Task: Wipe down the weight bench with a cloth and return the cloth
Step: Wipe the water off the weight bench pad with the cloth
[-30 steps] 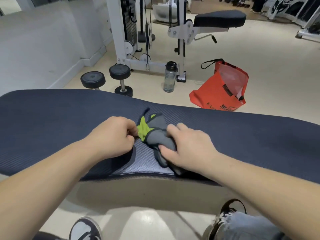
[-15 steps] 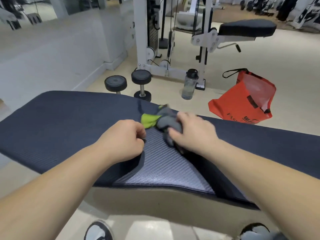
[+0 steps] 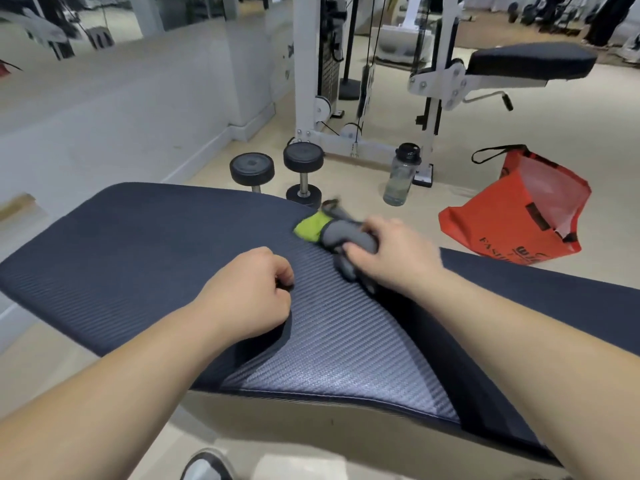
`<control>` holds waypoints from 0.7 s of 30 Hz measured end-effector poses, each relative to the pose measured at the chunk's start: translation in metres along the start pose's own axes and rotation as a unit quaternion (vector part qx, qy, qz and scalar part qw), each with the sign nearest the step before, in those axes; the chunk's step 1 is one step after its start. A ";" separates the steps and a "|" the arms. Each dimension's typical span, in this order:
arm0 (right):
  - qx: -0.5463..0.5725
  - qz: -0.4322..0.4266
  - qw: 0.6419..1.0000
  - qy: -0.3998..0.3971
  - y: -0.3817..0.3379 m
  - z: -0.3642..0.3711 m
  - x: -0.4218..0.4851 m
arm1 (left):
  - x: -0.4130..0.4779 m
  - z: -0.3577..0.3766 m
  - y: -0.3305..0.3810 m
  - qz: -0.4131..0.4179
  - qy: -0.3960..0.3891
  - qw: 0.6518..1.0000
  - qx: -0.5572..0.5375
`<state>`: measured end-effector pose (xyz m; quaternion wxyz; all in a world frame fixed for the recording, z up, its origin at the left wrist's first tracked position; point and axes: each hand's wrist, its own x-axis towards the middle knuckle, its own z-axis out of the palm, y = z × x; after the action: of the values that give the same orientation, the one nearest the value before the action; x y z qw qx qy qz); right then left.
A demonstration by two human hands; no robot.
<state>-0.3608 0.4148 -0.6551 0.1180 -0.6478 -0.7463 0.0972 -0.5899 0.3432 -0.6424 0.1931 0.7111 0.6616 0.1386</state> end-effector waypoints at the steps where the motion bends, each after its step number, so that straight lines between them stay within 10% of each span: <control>1: 0.002 0.046 0.999 0.016 0.006 0.001 0.008 | -0.001 -0.001 -0.001 -0.001 -0.001 1.000 -0.001; 5: -0.057 0.058 0.996 0.043 -0.008 0.009 0.003 | -0.006 -0.005 -0.013 -0.009 0.004 1.000 0.003; 13: -0.044 -0.278 0.959 -0.025 -0.070 0.012 -0.101 | -0.018 -0.020 -0.030 -0.046 0.020 0.999 0.022; 21: -0.099 0.014 0.995 0.025 0.002 -0.006 -0.040 | -0.026 -0.025 -0.024 -0.045 -0.004 0.999 -0.002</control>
<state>-0.3518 0.3757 -0.6524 0.0700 -0.6690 -0.7399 0.0081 -0.6246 0.3205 -0.6291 0.2037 0.6808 0.6918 0.1283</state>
